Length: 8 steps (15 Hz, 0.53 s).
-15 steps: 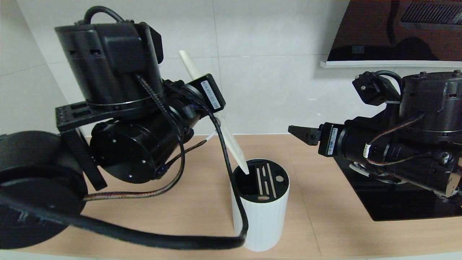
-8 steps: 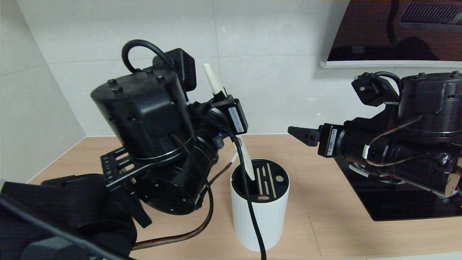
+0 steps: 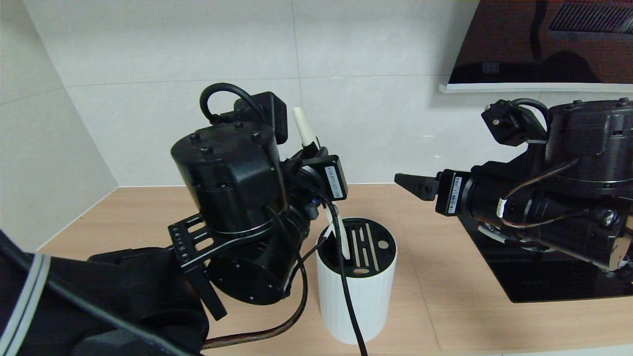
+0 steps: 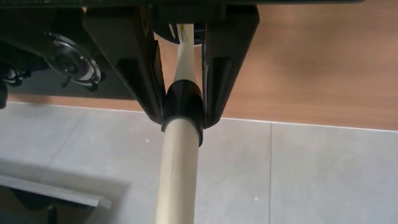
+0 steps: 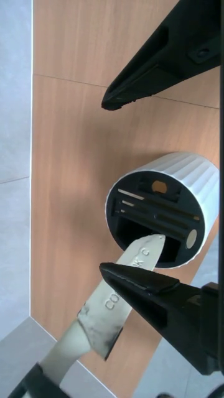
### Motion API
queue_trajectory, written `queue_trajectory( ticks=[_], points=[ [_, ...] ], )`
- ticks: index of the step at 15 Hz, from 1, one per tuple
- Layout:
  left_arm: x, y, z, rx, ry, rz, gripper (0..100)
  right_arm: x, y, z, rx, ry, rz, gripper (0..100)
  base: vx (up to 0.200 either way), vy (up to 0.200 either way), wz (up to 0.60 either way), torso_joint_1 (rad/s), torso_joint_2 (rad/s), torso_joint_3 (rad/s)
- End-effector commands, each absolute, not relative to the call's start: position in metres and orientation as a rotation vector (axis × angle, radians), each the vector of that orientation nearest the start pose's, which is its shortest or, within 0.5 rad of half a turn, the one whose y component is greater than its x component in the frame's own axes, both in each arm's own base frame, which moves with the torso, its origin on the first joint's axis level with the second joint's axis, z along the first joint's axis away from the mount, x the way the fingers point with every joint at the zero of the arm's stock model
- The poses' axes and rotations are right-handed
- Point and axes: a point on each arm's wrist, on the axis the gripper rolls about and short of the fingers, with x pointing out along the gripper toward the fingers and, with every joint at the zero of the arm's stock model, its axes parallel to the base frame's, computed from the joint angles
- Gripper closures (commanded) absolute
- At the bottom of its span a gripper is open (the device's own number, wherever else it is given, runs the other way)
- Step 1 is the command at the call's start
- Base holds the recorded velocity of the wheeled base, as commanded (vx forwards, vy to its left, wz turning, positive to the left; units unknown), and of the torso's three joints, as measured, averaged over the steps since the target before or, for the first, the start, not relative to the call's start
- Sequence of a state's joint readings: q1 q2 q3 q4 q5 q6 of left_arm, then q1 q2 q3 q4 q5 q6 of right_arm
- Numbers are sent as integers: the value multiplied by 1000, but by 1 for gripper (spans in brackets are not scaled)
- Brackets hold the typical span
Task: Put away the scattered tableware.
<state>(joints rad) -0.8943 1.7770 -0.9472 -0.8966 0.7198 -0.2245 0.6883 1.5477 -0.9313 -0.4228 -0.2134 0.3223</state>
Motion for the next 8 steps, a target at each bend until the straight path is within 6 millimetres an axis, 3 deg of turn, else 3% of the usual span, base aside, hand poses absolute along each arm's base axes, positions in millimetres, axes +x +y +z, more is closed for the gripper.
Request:
queue_trajectory(
  ticks=[1, 8],
  points=[
    [222, -253, 215, -259, -11, -176, 100, 219, 174, 241, 230, 250, 441, 0, 0, 0, 0, 0, 0, 0],
    [220, -265, 190, -207, 45, -197, 100, 219, 174, 240, 230, 251, 440, 0, 0, 0, 0, 0, 0, 0]
  ],
)
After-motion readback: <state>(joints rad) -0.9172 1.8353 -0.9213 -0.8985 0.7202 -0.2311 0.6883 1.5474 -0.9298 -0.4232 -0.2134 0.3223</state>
